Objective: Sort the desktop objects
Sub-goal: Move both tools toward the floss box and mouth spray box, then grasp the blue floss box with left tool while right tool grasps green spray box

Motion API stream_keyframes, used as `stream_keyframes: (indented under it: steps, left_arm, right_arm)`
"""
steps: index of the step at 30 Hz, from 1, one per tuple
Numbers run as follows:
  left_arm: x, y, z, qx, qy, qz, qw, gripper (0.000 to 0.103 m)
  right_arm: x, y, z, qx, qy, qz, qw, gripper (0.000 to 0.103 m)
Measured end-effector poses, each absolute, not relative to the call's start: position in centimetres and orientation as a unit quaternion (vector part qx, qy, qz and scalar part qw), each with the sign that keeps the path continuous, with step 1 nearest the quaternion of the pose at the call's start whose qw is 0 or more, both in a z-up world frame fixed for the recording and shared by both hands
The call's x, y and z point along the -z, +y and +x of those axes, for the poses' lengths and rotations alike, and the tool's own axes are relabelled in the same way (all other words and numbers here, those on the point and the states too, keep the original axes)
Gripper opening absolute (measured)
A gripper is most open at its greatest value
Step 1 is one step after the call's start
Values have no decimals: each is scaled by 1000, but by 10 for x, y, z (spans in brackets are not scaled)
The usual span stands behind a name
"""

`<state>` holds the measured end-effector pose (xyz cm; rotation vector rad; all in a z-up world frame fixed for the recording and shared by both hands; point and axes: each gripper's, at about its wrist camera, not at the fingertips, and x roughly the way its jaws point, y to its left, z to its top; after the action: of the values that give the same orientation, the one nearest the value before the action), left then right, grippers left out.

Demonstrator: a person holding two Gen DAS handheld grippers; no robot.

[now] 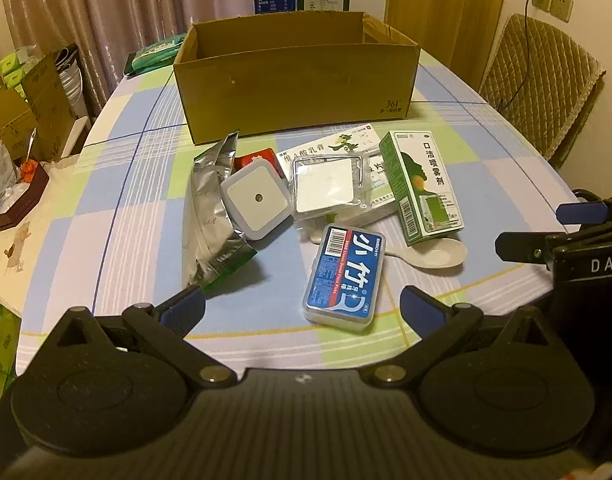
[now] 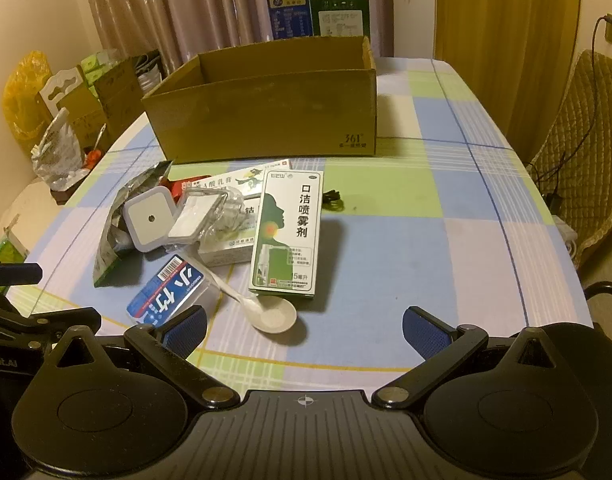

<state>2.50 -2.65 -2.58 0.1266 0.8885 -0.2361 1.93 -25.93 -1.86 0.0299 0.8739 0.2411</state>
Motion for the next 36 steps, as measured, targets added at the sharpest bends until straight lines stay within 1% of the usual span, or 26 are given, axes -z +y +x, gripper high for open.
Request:
stream_keyframes:
  steps: [5,12,17,21,23,26,36]
  left_arm:
    - [30,-28,27,115,420,65,898,102]
    - [37,-32,36,137,430,82,889,101]
    - [44,-40,43,165,428,114,881,91]
    - [51,-47,51,182,431,134,873,88]
    - [54,-49,54,191,437,138,868,83]
    - [60,-53,60,200,445,138,862,80]
    - [85,-57,80,199,460,128,856,80]
  right_arm:
    - [19,-259,21,-116,422,11,899,101]
    - [18,-259,28,-111,415,12,903,101]
    - [17,-255,36,-108,410,9,905,101]
    - [18,-252,43,-111,407,9,907,101]
    - [21,-250,46,-114,406,11,907,101]
    - [26,-248,52,-117,410,11,905,101]
    - [45,-245,72,-125,419,24,899,101]
